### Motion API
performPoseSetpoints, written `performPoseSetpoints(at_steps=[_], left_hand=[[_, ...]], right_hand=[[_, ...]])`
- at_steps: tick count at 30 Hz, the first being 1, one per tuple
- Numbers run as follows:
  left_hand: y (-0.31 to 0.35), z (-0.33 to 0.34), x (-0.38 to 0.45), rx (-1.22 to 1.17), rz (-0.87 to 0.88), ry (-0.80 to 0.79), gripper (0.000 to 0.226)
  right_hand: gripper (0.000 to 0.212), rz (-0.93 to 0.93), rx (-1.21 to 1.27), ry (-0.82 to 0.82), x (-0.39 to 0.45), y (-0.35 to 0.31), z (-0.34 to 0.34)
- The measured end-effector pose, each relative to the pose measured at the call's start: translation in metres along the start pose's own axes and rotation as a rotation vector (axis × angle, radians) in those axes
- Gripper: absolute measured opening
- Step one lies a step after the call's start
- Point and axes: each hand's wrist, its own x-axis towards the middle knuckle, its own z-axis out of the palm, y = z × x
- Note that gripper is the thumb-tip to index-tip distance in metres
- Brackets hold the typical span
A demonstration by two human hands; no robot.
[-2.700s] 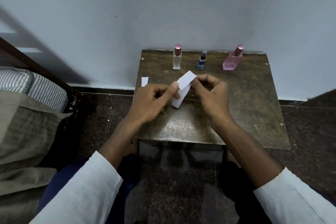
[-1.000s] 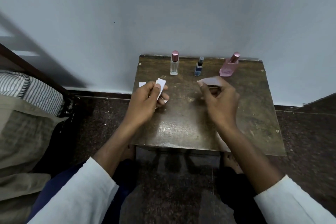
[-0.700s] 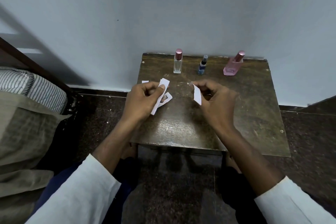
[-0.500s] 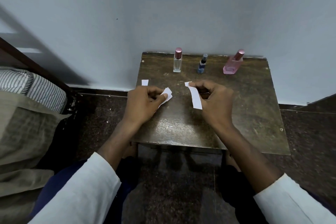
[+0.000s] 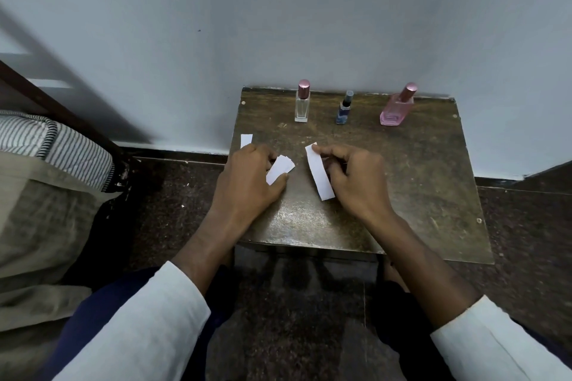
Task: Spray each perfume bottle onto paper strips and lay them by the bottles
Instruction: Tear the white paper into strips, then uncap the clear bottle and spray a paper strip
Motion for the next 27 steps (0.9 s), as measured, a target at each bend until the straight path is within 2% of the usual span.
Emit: performPoseSetpoints(at_steps=[2,7,12,17,20,27], left_hand=[[0.003,0.0,0.0,0.015,-0.003,-0.004,0.032],[0.0,-0.003,0.001,0.044,-0.043,0.013,0.033],[-0.003,-0.004,0.0,0.048,-0.05,0.036,0.035],[-0.009,-0.007,0.003,0.063,-0.068,0.076,0.035],[-0.009,-0.006,0.002,0.062,-0.069,0.065,0.038],[-0.005,-0.01,0.004,-0.007,-0.052,0.139,0.036]], right_hand=[[0.032,0.049,0.066,-0.022,0.001,-0.001,0.001],[0.009,0.145,0.161,-0.031,0.002,0.003,0.006],[0.013,0.311,0.359,-0.059,0.002,0.005,0.013],[0.013,0.345,0.464,-0.02,0.002,-0.001,0.023],[0.015,0.304,0.33,-0.016,0.001,-0.002,0.033],[0.009,0.025,-0.057,-0.018,-0.004,-0.007,0.036]])
